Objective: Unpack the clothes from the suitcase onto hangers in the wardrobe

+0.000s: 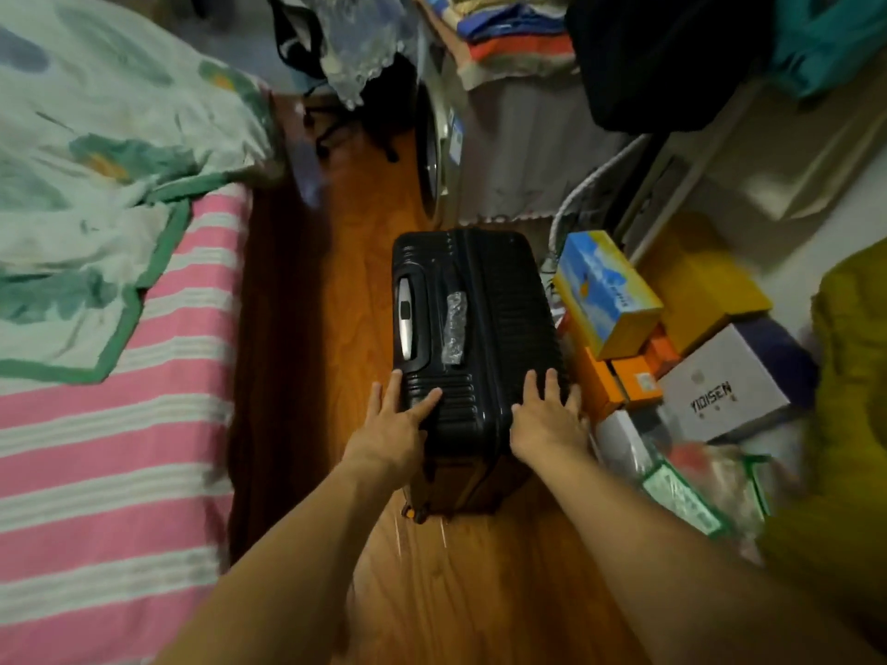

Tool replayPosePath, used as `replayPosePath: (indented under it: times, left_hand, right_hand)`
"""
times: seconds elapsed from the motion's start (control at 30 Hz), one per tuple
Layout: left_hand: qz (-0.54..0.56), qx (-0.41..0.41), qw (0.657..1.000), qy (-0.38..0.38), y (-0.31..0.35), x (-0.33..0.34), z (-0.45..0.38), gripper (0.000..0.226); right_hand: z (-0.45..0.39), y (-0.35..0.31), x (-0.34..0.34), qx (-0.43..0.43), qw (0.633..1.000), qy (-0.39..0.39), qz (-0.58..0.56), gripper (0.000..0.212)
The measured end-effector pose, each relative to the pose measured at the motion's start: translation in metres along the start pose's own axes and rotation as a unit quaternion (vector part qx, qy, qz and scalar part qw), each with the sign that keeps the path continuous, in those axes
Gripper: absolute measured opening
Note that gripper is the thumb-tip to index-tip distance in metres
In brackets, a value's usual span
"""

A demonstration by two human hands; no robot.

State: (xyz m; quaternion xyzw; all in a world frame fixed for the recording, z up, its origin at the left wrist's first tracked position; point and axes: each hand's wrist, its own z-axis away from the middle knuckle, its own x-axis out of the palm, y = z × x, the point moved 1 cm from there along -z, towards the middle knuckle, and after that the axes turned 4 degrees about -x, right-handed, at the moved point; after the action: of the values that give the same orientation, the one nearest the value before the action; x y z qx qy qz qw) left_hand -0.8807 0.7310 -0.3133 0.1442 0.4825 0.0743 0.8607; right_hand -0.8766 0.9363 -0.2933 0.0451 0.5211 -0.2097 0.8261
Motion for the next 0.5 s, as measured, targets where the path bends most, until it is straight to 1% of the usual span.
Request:
replayPosePath:
  times: [0.1,0.17,0.27,0.43,0.5]
  left_hand:
    - [-0.007,0.025,1.000,-0.012,0.031,-0.032,-0.069,0.070]
    - [-0.008,0.028,0.999,-0.021,0.049,-0.048,-0.105,0.072]
    - [-0.006,0.051,0.999,-0.016,0.073,-0.073,-0.172,0.065]
    - [-0.038,0.092,0.995,-0.012,0.106,-0.105,-0.262,0.064]
    - [-0.040,0.107,0.993,-0.012,0.120,-0.115,-0.281,0.064]
  right_hand:
    - [-0.044,-0.010,-0.020,-0.004,1.000,0.025,-0.019,0.069]
    - [-0.074,-0.007,-0.032,-0.007,0.999,0.039,-0.018,0.074]
    - [-0.142,-0.005,-0.060,0.013,0.999,0.040,-0.032,0.082]
    - [-0.232,-0.004,-0.100,0.051,0.997,0.053,-0.036,0.080]
    - [-0.256,-0.001,-0.108,0.078,0.994,0.055,-0.047,0.078]
